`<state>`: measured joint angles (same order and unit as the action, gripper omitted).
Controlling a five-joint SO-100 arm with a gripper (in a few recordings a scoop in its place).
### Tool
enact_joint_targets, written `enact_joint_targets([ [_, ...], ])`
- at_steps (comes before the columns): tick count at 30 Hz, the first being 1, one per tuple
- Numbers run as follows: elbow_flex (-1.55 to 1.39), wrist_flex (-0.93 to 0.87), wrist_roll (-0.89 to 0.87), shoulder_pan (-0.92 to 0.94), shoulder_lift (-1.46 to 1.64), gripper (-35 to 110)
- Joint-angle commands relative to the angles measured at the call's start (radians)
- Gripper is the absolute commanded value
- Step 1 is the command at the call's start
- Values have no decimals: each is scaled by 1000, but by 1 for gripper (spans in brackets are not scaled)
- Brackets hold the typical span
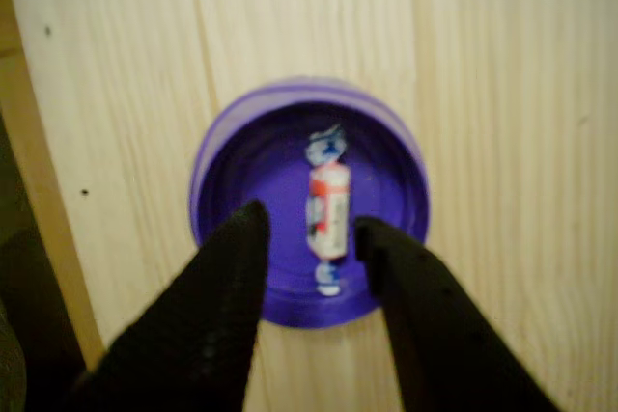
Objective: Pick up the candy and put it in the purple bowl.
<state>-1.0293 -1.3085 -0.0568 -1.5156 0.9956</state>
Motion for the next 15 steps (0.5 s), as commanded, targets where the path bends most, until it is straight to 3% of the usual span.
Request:
enact_joint_targets([
  [1, 8, 12, -8, -11, 74, 20],
  [15, -60, 15, 17, 103, 281, 0],
])
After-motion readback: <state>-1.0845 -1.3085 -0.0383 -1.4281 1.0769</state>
